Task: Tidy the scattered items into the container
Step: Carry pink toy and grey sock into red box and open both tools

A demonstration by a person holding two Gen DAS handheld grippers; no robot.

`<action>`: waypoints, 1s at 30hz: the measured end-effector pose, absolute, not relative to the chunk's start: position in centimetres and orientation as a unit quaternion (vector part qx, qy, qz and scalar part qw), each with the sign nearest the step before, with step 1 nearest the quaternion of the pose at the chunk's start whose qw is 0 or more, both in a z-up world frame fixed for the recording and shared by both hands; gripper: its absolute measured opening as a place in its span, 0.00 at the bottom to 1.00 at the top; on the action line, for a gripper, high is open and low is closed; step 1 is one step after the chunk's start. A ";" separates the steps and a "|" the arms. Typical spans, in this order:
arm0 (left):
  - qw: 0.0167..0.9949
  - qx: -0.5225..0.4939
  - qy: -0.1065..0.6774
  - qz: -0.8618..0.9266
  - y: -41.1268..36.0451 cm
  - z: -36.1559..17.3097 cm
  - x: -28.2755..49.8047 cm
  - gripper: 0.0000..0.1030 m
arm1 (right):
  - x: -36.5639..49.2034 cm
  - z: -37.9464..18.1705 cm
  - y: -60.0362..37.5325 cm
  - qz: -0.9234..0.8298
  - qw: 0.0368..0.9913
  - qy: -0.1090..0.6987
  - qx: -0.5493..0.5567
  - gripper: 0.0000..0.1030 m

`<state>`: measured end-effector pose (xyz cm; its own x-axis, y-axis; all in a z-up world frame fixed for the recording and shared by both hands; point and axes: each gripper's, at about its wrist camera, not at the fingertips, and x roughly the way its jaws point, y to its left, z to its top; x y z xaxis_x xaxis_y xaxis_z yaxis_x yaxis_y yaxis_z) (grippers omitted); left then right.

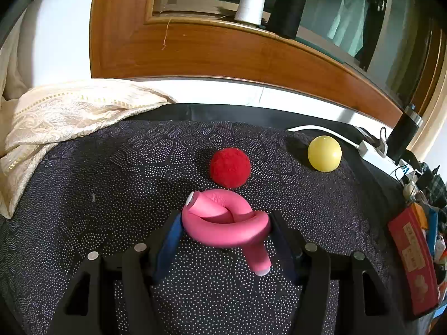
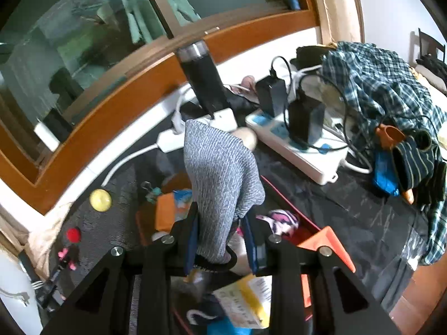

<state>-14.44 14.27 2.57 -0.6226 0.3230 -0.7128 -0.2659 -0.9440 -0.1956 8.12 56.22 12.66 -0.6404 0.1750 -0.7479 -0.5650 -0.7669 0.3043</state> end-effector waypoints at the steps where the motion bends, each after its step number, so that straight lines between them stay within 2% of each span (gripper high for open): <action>1: 0.164 -0.403 -0.036 0.900 14.3 2.5 -14.5 0.62 | 8.0 12.3 56.4 0.863 0.217 0.266 -0.372 0.31; 18: 0.176 -0.398 -0.031 0.900 14.3 3.0 -13.9 0.62 | 8.0 9.6 56.8 0.840 0.261 0.231 -0.416 0.31; 21: 0.181 -0.394 -0.032 0.901 14.3 3.5 -13.4 0.62 | 8.2 9.8 56.8 0.840 0.262 0.225 -0.419 0.38; 25: 0.187 -0.384 -0.030 0.904 14.7 4.9 -12.2 0.62 | 9.8 10.9 56.9 0.856 0.244 0.239 -0.388 0.58; 30: 0.212 -0.383 -0.019 0.899 17.4 5.8 -10.5 0.62 | 11.9 12.5 55.5 0.885 0.238 0.207 -0.343 0.60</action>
